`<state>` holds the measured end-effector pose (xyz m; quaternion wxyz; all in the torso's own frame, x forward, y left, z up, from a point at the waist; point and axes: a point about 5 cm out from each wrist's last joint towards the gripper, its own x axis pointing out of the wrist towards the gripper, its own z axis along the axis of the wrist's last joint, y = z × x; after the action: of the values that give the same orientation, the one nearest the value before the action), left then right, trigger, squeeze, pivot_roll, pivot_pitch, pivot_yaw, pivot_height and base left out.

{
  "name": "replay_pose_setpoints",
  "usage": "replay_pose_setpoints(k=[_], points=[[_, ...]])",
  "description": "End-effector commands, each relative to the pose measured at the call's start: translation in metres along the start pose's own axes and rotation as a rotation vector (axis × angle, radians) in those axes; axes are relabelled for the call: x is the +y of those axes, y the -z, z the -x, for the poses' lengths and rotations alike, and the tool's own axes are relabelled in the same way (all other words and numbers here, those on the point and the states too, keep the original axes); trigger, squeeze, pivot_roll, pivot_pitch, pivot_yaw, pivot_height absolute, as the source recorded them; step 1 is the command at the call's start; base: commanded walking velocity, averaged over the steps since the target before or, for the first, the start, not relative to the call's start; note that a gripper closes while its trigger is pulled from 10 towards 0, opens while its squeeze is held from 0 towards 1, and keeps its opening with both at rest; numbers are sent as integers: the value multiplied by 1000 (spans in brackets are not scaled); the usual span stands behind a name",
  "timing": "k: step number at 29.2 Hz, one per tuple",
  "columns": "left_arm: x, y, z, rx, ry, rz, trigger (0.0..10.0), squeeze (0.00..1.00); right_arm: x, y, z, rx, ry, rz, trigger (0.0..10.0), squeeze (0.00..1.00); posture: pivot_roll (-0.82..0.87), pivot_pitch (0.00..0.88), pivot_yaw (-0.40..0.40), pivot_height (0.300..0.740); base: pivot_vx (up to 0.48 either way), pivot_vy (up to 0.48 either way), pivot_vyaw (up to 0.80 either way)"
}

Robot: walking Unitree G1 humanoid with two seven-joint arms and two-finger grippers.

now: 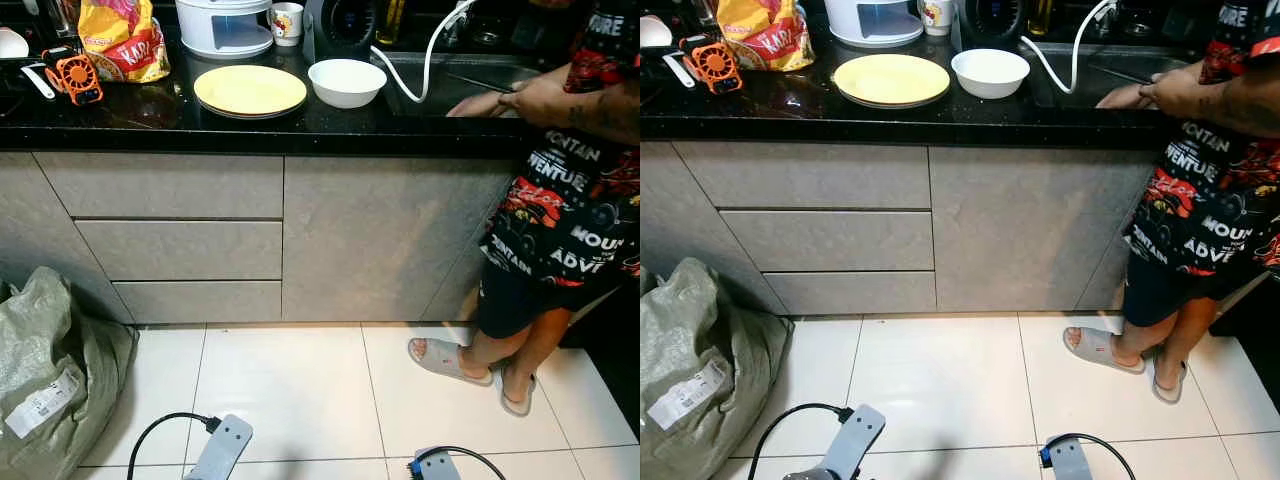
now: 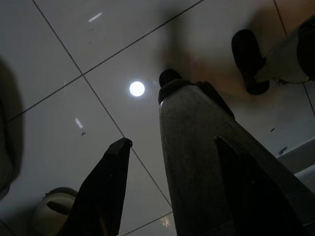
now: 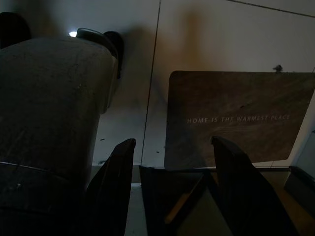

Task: Kitchen organization

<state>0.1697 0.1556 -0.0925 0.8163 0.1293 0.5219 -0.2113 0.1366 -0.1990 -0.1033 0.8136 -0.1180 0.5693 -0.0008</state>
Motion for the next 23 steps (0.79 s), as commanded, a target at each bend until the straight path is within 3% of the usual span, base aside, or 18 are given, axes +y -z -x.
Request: replay_pose_setpoints(k=[1, 23], points=[[-1, 15, 1, 59, 14, -7, 10000, 0, 0, 5, 0, 20, -2, -6, 10000, 0, 2, 81, -3, 740, 0, 0, 0], [2, 15, 2, 61, 13, -16, 10000, 0, 1, 4, 0, 19, -5, -9, 10000, 0, 4, 82, 3, 740, 0, 0, 0]])
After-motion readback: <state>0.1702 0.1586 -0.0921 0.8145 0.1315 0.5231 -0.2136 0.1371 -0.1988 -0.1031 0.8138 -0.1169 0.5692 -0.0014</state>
